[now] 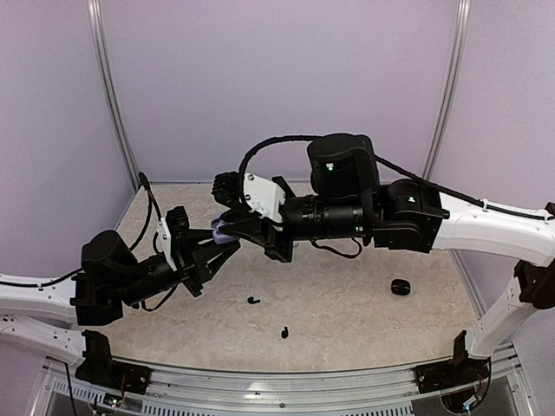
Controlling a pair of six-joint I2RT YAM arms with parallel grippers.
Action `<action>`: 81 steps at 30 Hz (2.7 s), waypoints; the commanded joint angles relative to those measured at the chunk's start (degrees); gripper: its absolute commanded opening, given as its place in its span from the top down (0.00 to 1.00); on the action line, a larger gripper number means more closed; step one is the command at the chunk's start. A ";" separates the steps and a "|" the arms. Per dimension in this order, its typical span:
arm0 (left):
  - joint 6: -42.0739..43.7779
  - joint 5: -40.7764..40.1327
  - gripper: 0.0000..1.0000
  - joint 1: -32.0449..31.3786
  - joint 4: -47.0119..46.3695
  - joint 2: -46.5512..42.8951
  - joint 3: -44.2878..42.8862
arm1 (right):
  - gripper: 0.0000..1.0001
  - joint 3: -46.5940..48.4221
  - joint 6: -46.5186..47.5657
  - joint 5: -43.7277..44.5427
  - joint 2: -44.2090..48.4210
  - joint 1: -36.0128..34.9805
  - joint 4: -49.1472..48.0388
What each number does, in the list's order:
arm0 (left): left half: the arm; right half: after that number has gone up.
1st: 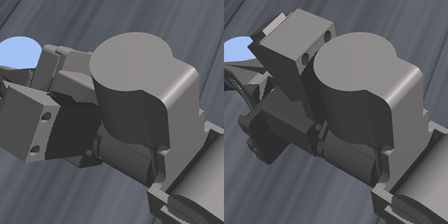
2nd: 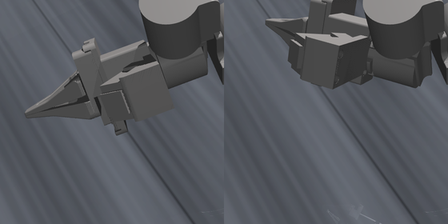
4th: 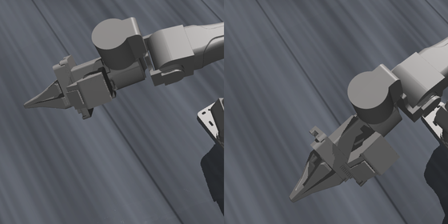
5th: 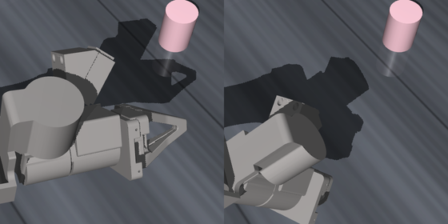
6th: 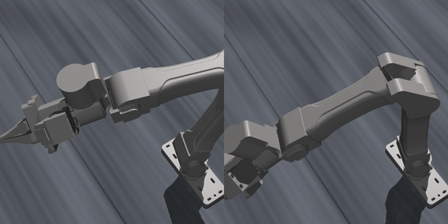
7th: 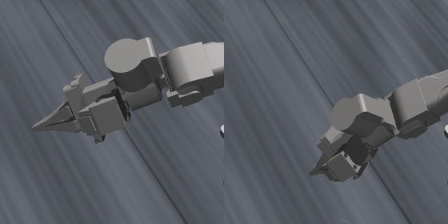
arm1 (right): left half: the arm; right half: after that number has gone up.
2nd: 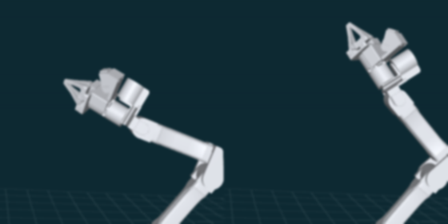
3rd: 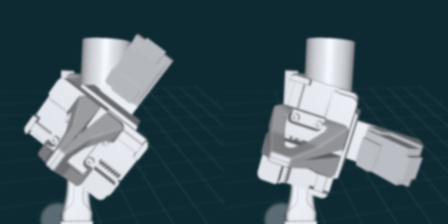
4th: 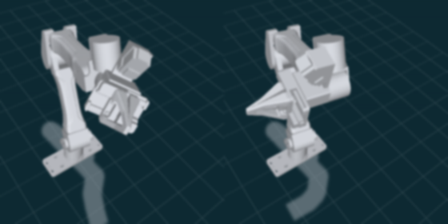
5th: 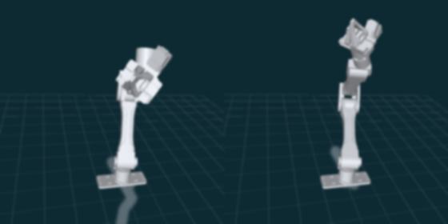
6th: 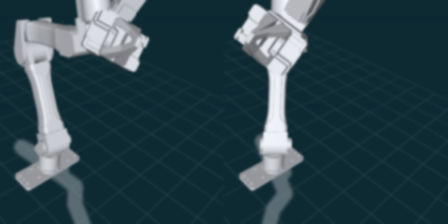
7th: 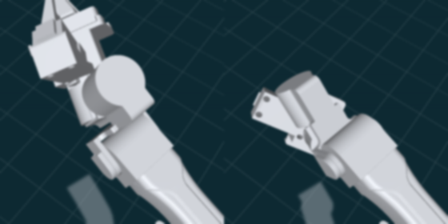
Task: Insert the wireless bluetooth earbuds into the charging case
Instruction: Adjust the left earbud in the left side groove of the charging case, then close the charging case with the earbuds.
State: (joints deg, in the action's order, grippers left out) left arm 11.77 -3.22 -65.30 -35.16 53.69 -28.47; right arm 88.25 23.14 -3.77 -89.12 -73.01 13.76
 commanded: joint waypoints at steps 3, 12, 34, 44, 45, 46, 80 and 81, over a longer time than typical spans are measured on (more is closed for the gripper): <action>-0.35 0.68 1.00 0.16 -1.03 -0.12 -0.99 | 0.82 1.83 0.24 -0.28 -0.51 -0.48 1.31; -0.08 0.41 1.00 0.21 -0.44 0.33 -1.42 | 0.83 3.00 0.40 -0.35 -0.92 -0.55 3.61; -0.50 4.03 1.00 0.37 0.79 0.33 -1.89 | 0.77 2.01 -1.16 1.15 4.82 -0.79 -0.89; -1.05 10.78 1.00 0.20 3.33 -0.42 -3.35 | 0.65 1.49 -0.41 8.48 4.57 0.35 -0.80; -1.11 11.43 1.00 0.17 3.35 -0.70 -3.36 | 0.65 1.49 -0.39 8.51 4.58 0.41 -0.56; -1.30 12.13 1.00 0.24 3.34 -0.76 -3.35 | 0.64 1.47 -0.37 8.48 4.57 0.49 -0.39; 1.59 18.93 1.00 -0.82 7.32 0.22 -5.72 | 0.62 0.08 3.46 3.86 4.65 0.52 6.08; 1.59 18.85 1.00 -0.77 7.39 0.33 -5.72 | 0.62 0.04 3.49 3.86 4.71 0.58 6.17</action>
State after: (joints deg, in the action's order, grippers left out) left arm 12.53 15.05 -65.78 -27.73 53.67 -32.32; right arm 88.82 26.11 1.56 -84.97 -72.84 18.11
